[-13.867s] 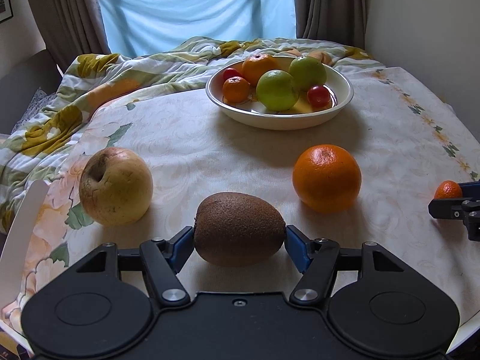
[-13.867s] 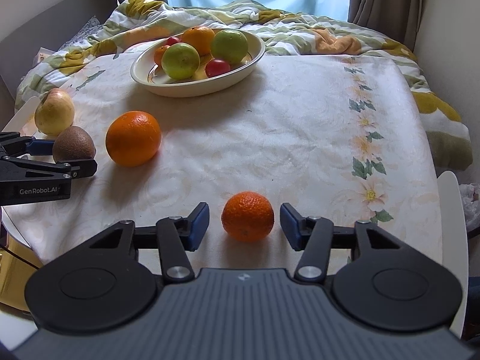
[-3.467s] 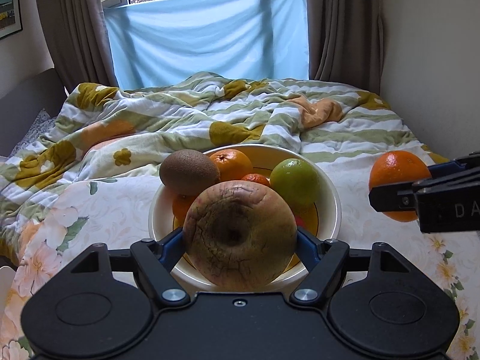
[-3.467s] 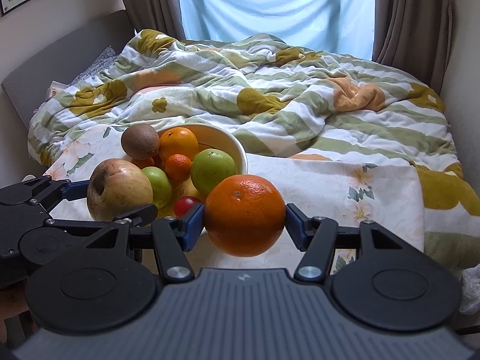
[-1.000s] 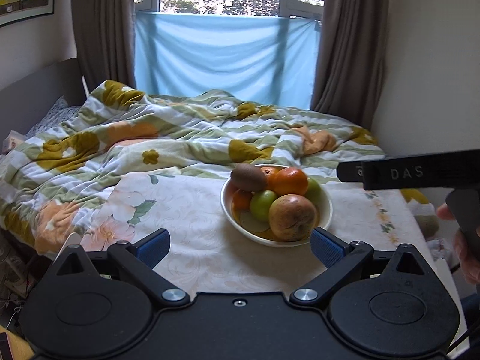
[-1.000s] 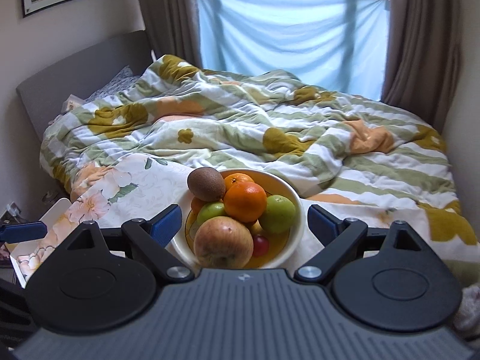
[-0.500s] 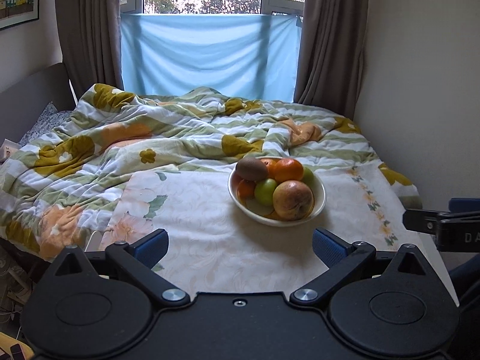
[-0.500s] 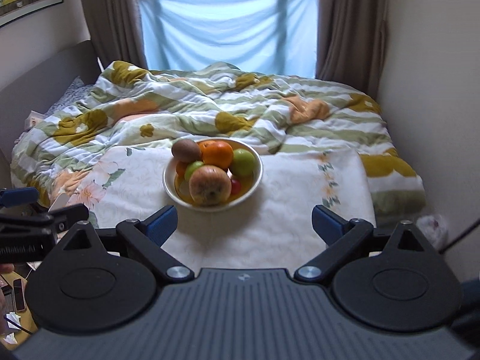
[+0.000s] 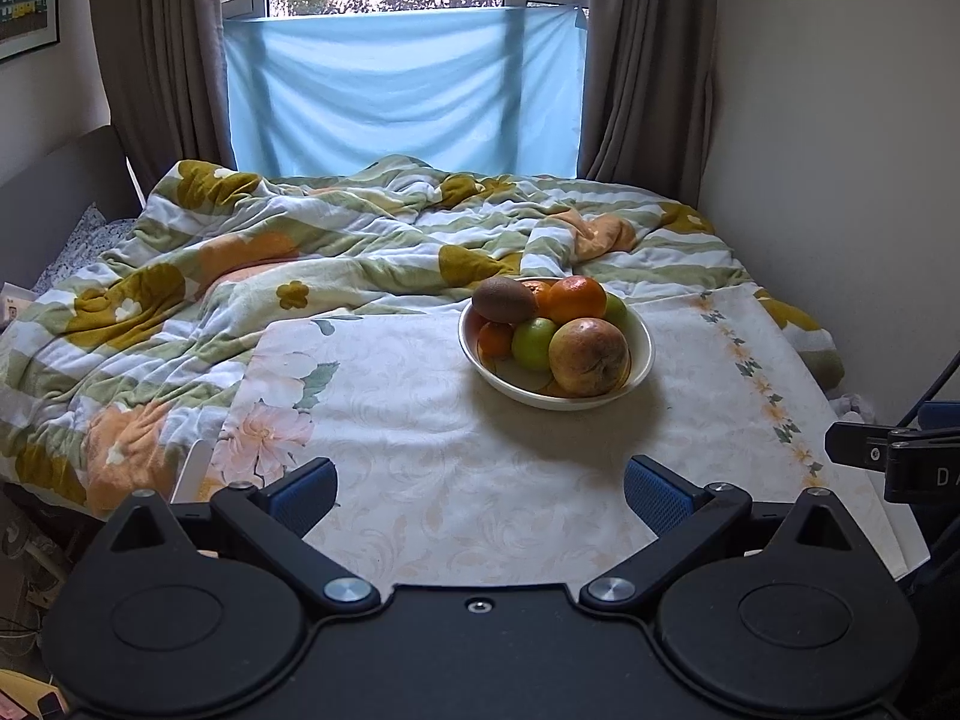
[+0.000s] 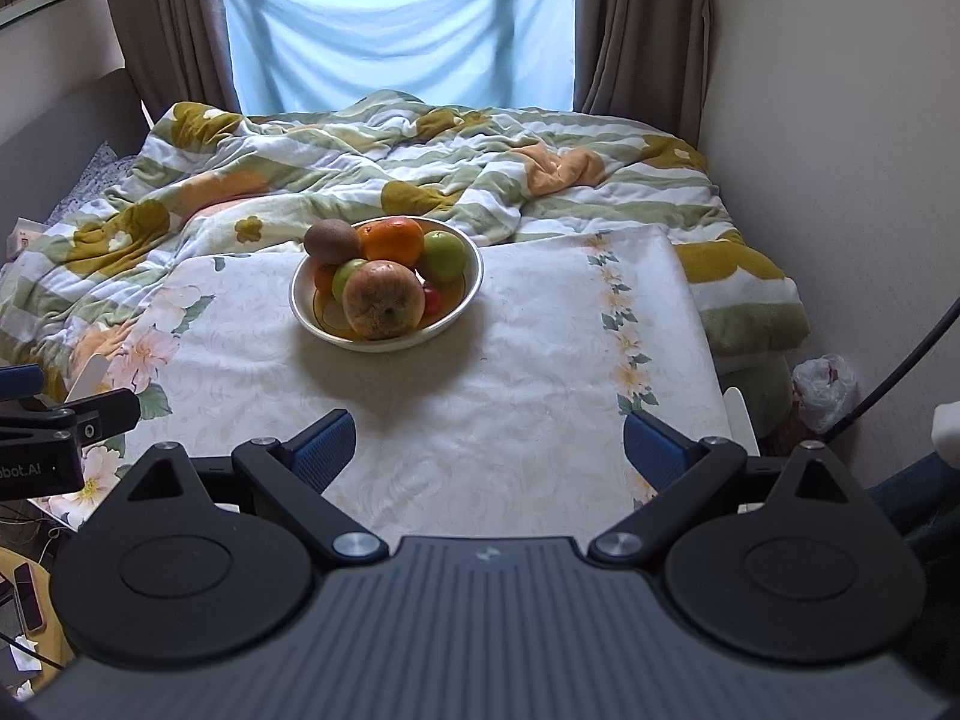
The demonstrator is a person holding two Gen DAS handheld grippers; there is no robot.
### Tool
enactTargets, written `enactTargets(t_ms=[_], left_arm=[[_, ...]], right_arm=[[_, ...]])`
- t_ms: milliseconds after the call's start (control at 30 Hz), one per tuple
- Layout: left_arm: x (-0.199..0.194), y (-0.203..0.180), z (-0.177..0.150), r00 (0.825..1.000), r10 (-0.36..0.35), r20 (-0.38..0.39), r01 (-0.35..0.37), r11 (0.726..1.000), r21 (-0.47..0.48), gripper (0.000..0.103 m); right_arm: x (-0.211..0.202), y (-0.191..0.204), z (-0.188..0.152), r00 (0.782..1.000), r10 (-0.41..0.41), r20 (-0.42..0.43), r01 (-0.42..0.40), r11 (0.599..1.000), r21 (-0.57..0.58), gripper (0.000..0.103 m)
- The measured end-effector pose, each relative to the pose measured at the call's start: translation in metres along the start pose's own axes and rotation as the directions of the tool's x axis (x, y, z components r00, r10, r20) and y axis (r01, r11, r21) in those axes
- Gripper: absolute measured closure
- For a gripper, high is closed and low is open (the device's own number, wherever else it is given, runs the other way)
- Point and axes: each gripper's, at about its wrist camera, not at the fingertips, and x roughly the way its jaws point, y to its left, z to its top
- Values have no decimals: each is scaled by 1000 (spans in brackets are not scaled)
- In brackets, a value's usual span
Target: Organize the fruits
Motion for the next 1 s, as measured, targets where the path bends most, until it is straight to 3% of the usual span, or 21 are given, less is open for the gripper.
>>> enactTargets(t_ms=[1000], left_arm=[[4,5,0,1000,14,4,-14,1000,14,0]], right_arm=[[9,4,-2,1000,-11,-28,11,1000,13,0]])
